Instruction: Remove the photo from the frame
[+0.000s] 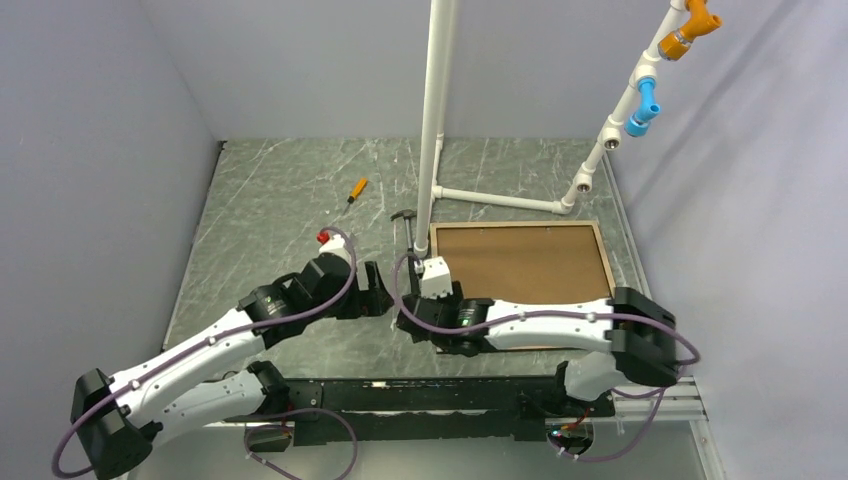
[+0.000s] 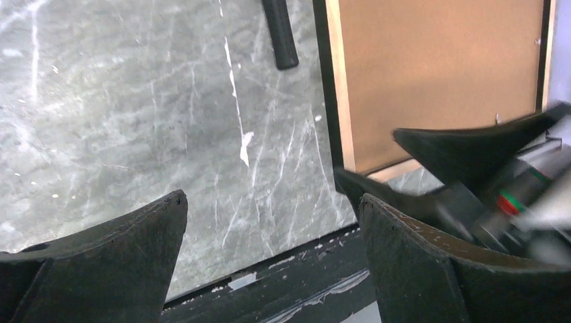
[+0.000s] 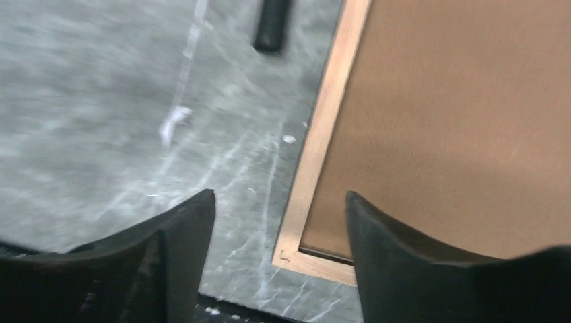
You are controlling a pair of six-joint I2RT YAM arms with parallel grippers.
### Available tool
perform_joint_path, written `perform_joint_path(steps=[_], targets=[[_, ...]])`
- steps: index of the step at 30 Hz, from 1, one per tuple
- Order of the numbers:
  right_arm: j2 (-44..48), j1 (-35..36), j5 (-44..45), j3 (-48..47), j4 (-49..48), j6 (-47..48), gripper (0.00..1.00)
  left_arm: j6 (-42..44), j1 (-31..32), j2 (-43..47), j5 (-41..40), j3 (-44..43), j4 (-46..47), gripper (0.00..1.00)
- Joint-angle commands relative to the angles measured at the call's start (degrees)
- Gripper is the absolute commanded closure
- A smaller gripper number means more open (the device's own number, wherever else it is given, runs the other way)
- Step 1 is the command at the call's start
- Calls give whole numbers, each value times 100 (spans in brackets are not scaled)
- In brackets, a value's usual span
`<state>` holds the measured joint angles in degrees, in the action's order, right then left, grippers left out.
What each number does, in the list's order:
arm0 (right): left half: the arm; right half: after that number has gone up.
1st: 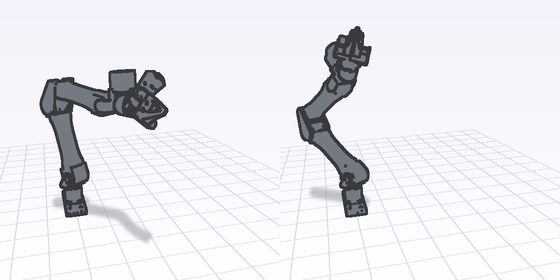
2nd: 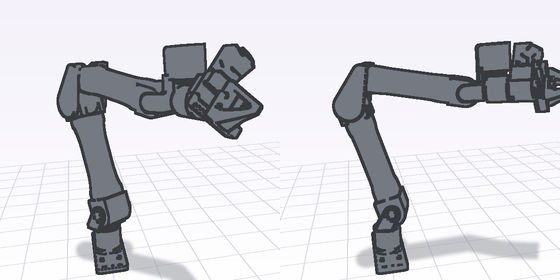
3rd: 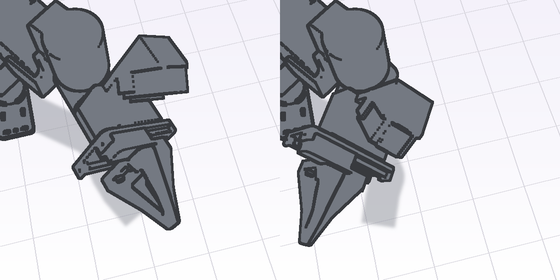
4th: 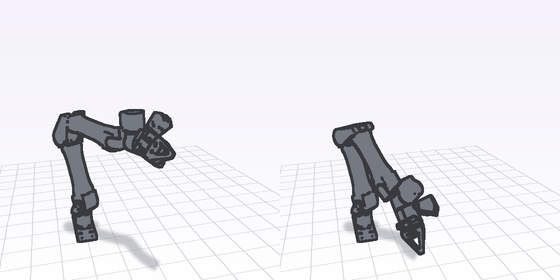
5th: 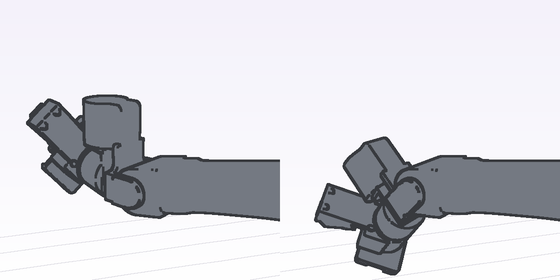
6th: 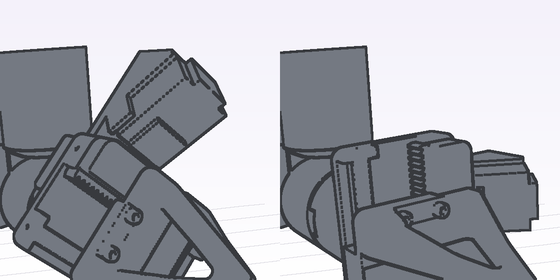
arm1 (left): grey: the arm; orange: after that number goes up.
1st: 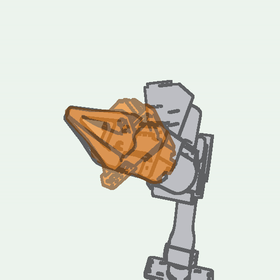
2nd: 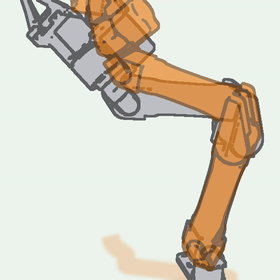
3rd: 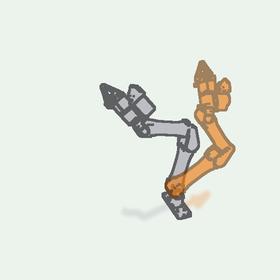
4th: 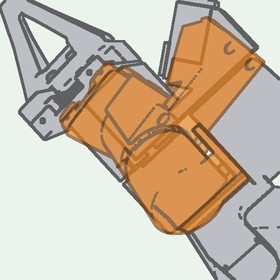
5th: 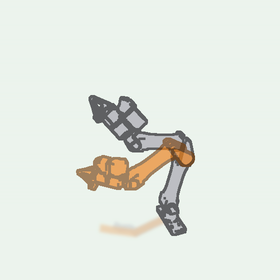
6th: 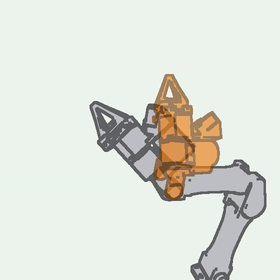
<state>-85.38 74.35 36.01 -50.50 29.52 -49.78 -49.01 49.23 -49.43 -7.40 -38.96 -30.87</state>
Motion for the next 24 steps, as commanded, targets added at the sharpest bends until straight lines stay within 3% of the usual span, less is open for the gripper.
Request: perform_joint_path(steps=[1, 6, 11, 19, 24], targets=[[940, -117, 112, -555, -128, 859, 20, 215, -392, -283, -154, -601, -248, 1], [2089, -858, -452, 7, -493, 1577, 3, 498, -1657, -328, 597, -643, -34, 1], [2853, -2123, -1734, 641, -637, 1895, 4, 748, -2914, -992, 1599, -860, 548, 1], [3261, -2811, -2351, 702, -221, 2144, 6, 2369, -3516, -3272, 1496, -2728, 237, 1], [3452, -3230, -2787, 887, -369, 2196, 6, 3489, -3623, -4830, 775, -4092, -273, 4]])
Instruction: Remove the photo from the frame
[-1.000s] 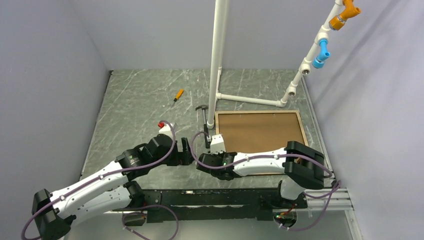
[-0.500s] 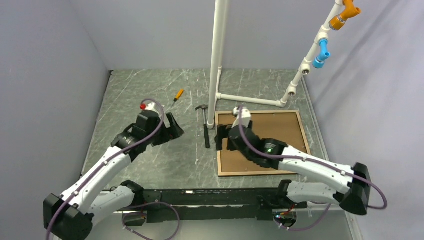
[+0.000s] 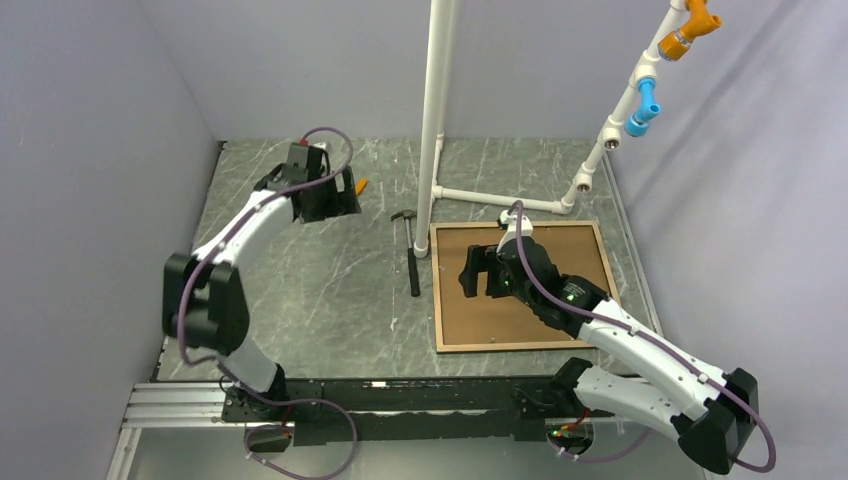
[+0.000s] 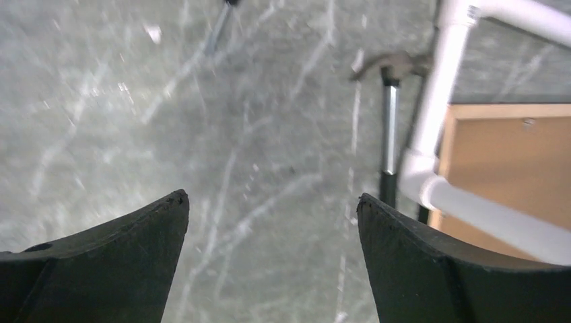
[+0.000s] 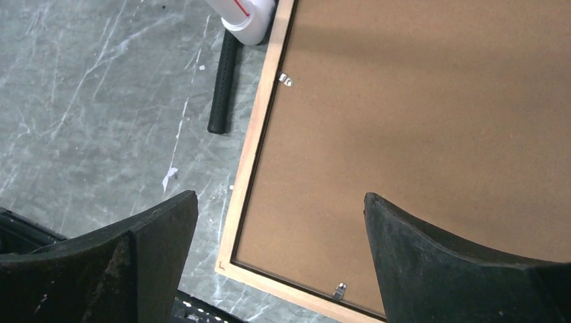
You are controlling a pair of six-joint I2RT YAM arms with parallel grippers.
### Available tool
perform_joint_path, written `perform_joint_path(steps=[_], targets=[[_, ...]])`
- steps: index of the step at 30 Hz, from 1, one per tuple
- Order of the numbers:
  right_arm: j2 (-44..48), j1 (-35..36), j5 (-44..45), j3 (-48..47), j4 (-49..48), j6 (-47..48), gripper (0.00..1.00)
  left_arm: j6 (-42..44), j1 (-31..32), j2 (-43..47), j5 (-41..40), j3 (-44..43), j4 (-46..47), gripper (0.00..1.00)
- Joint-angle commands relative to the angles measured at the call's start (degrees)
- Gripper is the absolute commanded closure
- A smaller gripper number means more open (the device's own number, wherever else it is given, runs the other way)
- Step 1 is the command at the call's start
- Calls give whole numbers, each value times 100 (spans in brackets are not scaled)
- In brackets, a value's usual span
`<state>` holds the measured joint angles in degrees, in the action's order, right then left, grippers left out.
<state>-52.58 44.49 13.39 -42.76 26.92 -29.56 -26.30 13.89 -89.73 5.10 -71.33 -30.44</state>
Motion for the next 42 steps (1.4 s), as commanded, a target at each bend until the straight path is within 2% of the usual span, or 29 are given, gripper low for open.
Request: perform_joint_path(steps=[1, 2, 4, 9, 13, 16, 25, 31, 36, 41, 42], targets=[[155, -312, -582, 112, -141, 171, 6, 1399, -115, -1057, -675, -1167, -456, 8], [142, -362, -643, 110, -157, 169, 7, 1573, -129, -1339, -863, -1435, -566, 14], [61, -447, -716, 70, -169, 178, 7, 1966, -159, -1852, -985, -1970, -736, 18], [-208, -641, -670, -200, 14, 224, 7, 2380, -309, -2972, -698, -3340, -1257, 15], [-247, -806, -622, -341, 149, 287, 7, 2415, -454, -3477, -228, -3773, -1398, 13], [-211, -919, -584, -359, 187, 293, 8, 2365, -475, -3701, -5, -3827, -1393, 15], [-138, -1060, -487, -443, 383, 303, 7, 2117, -453, -3890, 307, -3286, -881, 27], [-126, -1085, -556, -333, 305, 311, 7, 2067, -328, -4221, 45, -3674, -1094, 33], [-218, -1086, -980, -314, 227, 269, 7, 1951, -153, -4583, -378, -4274, -1677, 42], [-199, -1091, -1582, -117, 73, 81, 7, 1872, -80, -4507, -493, -4080, -1589, 57], [-197, -1089, -1711, -73, 49, 37, 7, 1883, -79, -4498, -488, -4040, -1543, 63]])
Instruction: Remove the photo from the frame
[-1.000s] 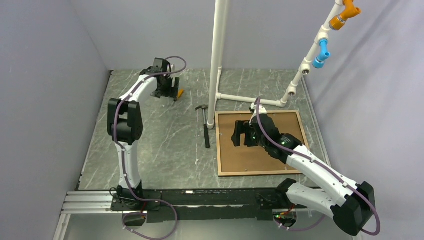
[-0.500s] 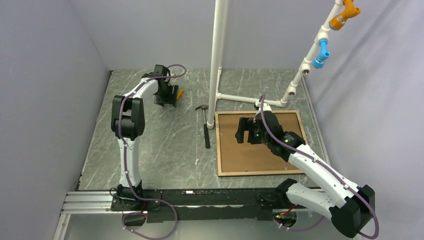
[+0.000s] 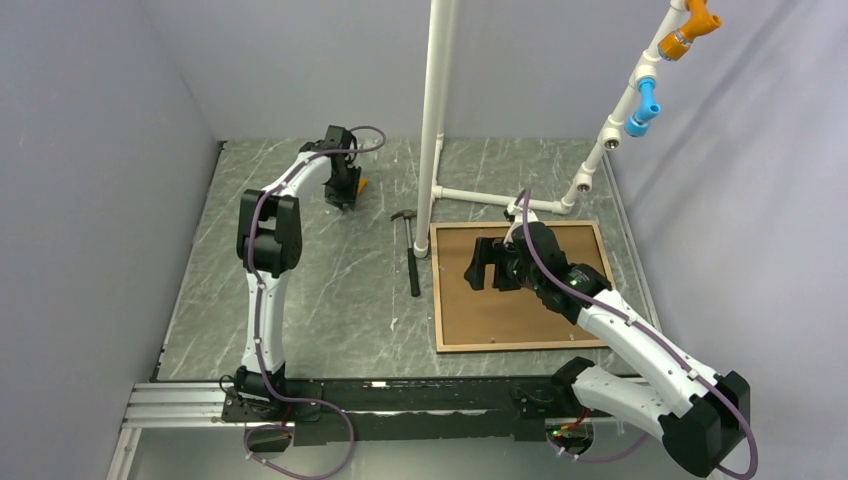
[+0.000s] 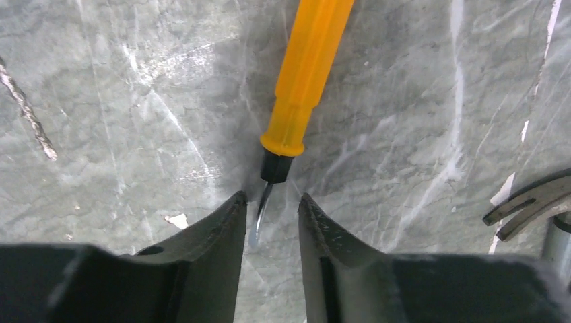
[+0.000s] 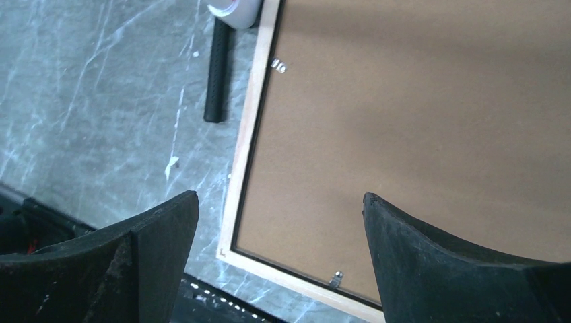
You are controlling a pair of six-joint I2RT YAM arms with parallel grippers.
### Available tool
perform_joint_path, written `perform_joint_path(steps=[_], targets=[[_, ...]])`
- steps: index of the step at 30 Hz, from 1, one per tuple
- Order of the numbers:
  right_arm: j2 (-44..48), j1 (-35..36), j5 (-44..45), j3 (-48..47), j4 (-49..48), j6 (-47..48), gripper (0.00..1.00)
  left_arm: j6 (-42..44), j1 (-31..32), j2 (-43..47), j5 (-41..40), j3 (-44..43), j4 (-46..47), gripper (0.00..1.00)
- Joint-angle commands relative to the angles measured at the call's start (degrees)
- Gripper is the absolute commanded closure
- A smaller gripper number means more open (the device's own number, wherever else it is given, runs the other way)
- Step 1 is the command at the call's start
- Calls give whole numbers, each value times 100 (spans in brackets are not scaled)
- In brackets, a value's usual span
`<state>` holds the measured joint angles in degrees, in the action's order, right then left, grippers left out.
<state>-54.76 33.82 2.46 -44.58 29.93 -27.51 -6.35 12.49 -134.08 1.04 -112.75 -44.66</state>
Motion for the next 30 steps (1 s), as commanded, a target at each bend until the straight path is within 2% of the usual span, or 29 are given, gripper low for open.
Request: perform_joint_path(steps=[1, 5, 6, 9, 13, 16, 26, 30], targets=[[21, -24, -738, 144, -267, -206, 7, -93, 65, -81, -86, 84, -129, 70], [30, -20, -1202, 313, -272, -367, 8, -132, 154, -237, -474, -233, -530, 98], [59, -21, -1264, 356, -269, -380, 8, -189, 181, -184, -472, -144, -538, 100], [168, -20, -1439, 426, -246, -374, 8, -614, 276, 273, -377, 512, -430, 100], [359, -21, -1842, 671, -527, -303, 8, -1478, 341, 1193, -740, 1722, -331, 100], [314, -20, -1798, 678, -502, -341, 8, -1796, 361, 1916, -691, 2497, -250, 100], [40, -40, -1392, 498, -858, -194, 7, -2261, 957, 5053, -283, 5068, 89, 100], [-264, -86, -1452, 158, -794, -207, 6, -2270, 1335, 5989, 336, 5772, 139, 100]])
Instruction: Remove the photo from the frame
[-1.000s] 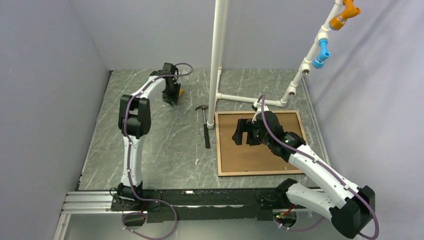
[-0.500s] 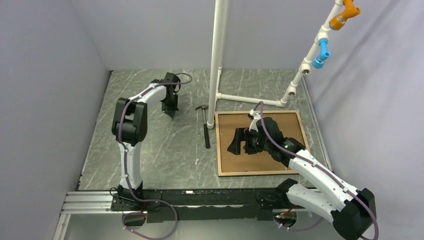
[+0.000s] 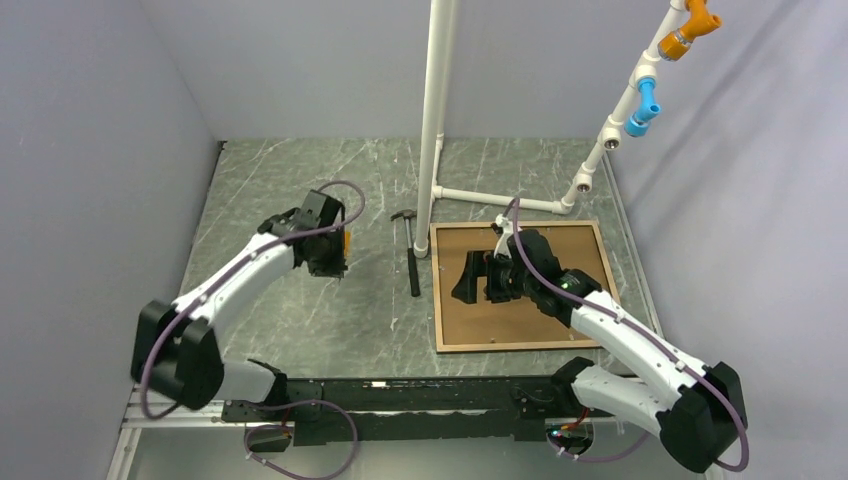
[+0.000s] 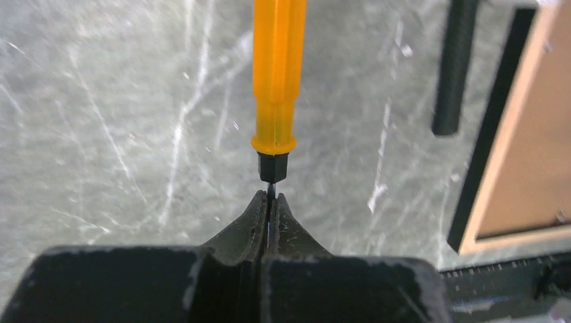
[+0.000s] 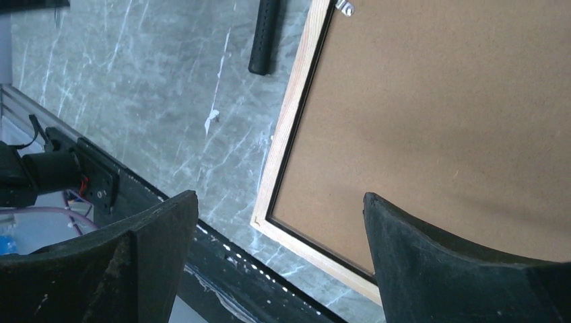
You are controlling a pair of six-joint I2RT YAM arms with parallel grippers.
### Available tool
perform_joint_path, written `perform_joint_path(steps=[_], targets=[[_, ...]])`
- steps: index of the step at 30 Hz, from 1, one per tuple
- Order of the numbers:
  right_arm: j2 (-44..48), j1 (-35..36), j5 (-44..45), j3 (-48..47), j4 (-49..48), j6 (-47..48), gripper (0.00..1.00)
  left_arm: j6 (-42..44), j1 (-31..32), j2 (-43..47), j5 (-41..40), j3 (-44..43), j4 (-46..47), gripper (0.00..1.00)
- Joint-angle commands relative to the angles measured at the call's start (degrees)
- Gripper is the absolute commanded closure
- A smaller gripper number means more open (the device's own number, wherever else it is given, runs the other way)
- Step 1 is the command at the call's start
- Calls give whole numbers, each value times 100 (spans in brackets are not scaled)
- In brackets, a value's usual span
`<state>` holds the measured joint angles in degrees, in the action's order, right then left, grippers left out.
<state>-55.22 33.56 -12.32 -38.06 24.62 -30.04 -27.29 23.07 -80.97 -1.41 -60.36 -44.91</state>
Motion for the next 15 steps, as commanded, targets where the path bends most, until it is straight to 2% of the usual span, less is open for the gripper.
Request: perform_joint_path(steps=[1, 4, 8, 12, 15], targets=[[-285, -72, -11, -522, -327, 52, 6, -212, 474, 902, 638, 695, 230, 100], [-417, -181, -473, -410, -708, 127, 1, -526, 1241, 1570, 586, 1161, 639, 100], [-541, -361, -1710, -232, -1235, 187, 0, -1177, 2303, 2064, 585, 1859, 1966, 100], [-630, -373, -2226, -259, -1269, 226, 0, -1121, 3091, 1745, 174, 1838, 2547, 100], [-579, -393, -2411, -173, -1286, 459, 0, -991, 3444, 1306, 266, 1756, 2969, 100]])
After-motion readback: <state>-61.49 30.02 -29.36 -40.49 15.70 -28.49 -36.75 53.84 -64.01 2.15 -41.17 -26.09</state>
